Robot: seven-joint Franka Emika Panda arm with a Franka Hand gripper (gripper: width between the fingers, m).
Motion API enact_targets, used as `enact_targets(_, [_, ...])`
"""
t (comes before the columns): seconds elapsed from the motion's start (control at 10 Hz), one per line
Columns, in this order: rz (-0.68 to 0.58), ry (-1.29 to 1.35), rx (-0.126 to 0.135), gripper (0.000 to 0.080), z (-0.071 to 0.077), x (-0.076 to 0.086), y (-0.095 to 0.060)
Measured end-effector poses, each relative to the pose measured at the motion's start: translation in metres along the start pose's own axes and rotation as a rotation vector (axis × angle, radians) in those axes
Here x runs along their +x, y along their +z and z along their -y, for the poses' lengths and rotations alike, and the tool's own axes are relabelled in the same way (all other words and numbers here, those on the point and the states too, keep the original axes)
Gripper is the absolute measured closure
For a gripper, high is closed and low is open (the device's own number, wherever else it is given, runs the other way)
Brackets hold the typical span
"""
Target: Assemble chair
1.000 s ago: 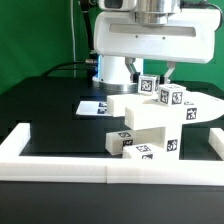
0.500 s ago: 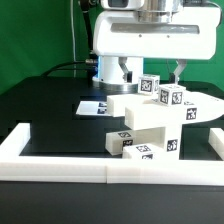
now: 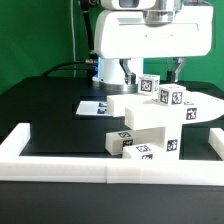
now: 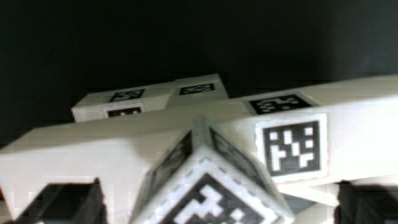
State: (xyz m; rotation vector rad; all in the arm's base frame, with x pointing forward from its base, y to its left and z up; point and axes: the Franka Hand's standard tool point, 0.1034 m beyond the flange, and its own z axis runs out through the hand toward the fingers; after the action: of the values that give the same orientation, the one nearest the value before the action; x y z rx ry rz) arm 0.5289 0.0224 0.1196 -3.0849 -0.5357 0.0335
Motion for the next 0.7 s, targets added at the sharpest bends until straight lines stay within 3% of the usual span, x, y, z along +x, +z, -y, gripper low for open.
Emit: enact_targets(0.7, [0.006, -0.462, -0.007, 0.015, -0.0033, -0.0012, 0.0001])
